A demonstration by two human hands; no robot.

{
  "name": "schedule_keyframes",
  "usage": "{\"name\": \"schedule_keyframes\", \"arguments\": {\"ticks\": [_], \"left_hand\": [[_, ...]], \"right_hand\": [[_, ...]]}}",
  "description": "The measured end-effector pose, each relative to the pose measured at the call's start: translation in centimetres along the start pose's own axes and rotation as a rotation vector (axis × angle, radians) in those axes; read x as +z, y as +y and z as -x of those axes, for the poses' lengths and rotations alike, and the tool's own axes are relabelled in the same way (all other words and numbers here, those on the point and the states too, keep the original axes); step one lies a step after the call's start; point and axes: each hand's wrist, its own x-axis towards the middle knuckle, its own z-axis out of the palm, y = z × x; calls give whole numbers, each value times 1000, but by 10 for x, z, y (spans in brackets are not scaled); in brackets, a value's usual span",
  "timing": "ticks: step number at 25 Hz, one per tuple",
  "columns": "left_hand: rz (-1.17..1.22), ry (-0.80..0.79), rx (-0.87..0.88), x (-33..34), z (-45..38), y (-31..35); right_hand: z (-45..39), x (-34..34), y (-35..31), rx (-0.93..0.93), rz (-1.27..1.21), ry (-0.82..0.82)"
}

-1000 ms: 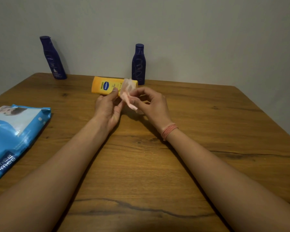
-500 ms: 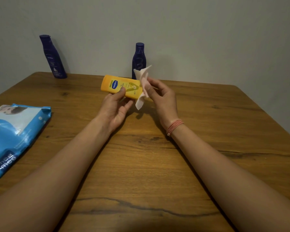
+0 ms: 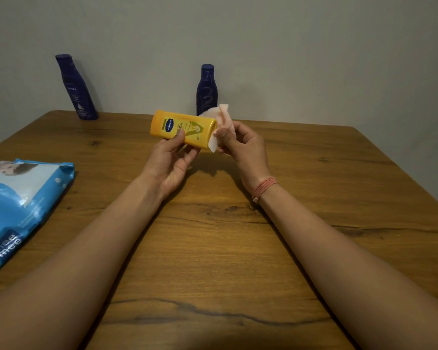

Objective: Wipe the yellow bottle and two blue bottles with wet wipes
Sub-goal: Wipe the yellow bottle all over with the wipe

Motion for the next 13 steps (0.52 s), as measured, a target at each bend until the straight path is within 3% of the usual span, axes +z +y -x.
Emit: {"name": "schedule_keyframes", "arguments": {"ticks": [3,8,13], "left_hand": [[-5,-8,-25,-2,0,1],[-67,-27,-76,1,1,-1],[-11,-38,-146,-1,2,-1]], "right_hand": [[2,4,0,-32,41,-97],[0,-4,-2,-82,61,65],[1,0,-4,-216,216,-136]]}}
